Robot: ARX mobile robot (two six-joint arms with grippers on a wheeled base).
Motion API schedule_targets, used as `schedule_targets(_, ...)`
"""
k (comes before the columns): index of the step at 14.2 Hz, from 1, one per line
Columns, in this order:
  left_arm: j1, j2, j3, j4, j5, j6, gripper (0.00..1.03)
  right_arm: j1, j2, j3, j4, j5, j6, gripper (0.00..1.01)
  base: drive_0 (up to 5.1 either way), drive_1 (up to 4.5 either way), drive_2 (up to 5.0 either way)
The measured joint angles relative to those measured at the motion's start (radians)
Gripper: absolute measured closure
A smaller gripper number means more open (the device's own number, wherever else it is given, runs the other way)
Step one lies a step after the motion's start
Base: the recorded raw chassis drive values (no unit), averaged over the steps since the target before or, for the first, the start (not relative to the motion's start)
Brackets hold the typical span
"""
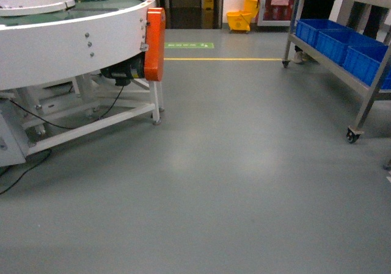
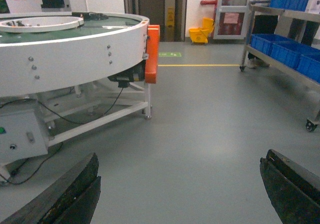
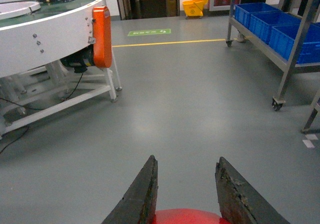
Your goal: Pick red block from blue box to shelf
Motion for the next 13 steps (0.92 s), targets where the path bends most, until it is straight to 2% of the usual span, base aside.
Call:
schedule_targets(6,0.000,0.000,0.000,-0.003,0.001,0.000,0.05,0.000,0.000,0.000,0.003,0.000,0.000,0.73,0.0,4.24,-4.3)
schedule_targets(13,0.000,0.000,0.000,-0.004,0.000,0.000,0.05,0.000,0.000,0.000,0.001,0.000,0.000,0.73,-1.7,2.03,-5.5)
